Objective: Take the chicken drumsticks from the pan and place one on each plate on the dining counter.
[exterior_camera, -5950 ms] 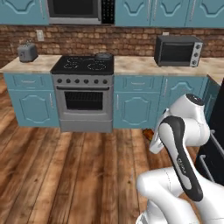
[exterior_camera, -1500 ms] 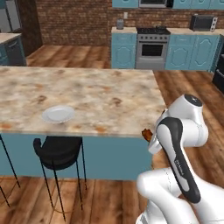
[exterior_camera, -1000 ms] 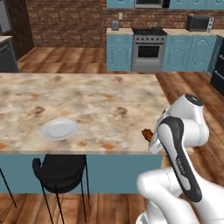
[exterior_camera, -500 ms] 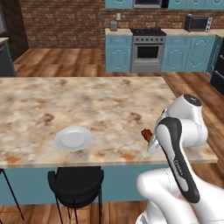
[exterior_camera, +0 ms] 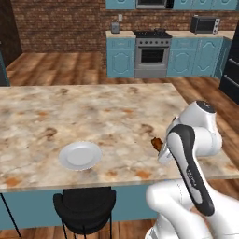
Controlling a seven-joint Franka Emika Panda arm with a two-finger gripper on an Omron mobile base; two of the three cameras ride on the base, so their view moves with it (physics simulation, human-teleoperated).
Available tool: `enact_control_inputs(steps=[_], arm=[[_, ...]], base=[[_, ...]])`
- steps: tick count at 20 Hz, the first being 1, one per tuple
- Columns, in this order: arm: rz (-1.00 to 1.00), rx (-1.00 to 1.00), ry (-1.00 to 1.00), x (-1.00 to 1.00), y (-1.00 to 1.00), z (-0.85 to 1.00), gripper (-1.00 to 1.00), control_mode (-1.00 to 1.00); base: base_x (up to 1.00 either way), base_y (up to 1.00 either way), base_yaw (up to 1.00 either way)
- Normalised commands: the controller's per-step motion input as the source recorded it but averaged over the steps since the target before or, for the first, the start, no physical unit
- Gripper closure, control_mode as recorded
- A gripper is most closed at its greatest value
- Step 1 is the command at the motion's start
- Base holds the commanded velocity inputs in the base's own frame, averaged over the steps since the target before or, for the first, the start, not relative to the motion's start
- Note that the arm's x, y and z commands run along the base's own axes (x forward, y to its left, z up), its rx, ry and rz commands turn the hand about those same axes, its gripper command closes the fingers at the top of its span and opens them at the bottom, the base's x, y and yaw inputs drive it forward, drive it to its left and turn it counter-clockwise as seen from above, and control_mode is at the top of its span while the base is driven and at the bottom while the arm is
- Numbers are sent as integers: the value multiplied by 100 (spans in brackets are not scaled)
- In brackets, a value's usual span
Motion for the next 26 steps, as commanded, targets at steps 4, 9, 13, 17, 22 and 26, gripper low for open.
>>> enact_control_inputs(steps=[4,9,13,17,22,26], arm=[[-12,-14,9,21,51,0,100,-100],[-6,-8,12,39,38,4,100,-100],[0,-5,19,50,36,8,100,-100],[7,-7,22,60,45,1,100,-100],[6,-17,31,72,83,-21,100,-100],[5,-19,12,31,96,-44,100,-100]], base=[[0,0,0],[0,0,0],[0,0,0],[0,0,0],[0,0,0],[0,0,0]])
